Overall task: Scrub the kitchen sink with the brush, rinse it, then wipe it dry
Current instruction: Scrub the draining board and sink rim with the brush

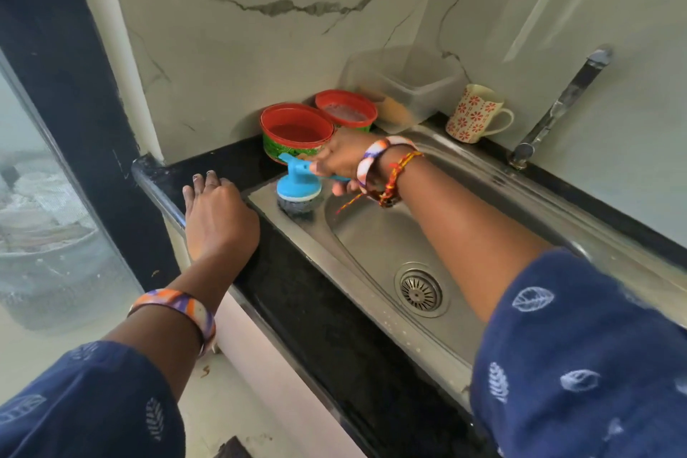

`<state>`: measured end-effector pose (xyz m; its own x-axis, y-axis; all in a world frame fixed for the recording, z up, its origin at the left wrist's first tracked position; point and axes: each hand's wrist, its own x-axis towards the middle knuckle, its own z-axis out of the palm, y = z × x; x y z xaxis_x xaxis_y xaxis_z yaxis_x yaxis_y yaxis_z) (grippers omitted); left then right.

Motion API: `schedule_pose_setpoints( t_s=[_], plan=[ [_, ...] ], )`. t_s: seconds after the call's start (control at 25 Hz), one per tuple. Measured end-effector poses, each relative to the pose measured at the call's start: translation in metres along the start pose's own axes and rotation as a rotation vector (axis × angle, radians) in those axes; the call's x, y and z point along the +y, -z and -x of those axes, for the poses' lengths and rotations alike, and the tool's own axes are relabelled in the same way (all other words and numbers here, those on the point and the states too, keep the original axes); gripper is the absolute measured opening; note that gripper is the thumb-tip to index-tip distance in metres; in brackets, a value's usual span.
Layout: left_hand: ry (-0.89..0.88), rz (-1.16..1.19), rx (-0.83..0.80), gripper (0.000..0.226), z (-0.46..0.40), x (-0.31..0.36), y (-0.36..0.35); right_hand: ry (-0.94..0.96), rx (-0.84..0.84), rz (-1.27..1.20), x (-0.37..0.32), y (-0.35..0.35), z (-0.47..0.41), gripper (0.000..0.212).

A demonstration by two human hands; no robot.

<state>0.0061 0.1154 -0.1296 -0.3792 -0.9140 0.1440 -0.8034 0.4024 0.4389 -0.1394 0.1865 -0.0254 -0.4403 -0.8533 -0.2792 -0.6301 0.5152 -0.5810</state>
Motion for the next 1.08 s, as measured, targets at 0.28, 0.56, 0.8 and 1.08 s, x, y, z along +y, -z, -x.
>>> schedule_pose_setpoints(
  t_s=[0.28, 0.56, 0.8, 1.08],
  plan=[
    [0.003, -0.010, -0.020, 0.048, 0.000, -0.001, 0.000, 0.085, 0.247, -0.264, 0.033, -0.067, 0.036, 0.034],
    [-0.243, 0.028, 0.039, 0.050, 0.011, 0.004, 0.005, 0.115, 0.353, -0.073, 0.055, -0.044, 0.016, 0.036],
    [-0.477, -0.262, -0.216, 0.036, -0.006, 0.050, 0.008, -0.325, 0.562, -0.132, 0.085, 0.000, -0.037, 0.033],
    [-0.662, -0.259, -0.114, 0.026, -0.066, 0.091, 0.040, -0.204, 0.510, -0.399, 0.063, 0.045, -0.023, 0.021]
  ],
)
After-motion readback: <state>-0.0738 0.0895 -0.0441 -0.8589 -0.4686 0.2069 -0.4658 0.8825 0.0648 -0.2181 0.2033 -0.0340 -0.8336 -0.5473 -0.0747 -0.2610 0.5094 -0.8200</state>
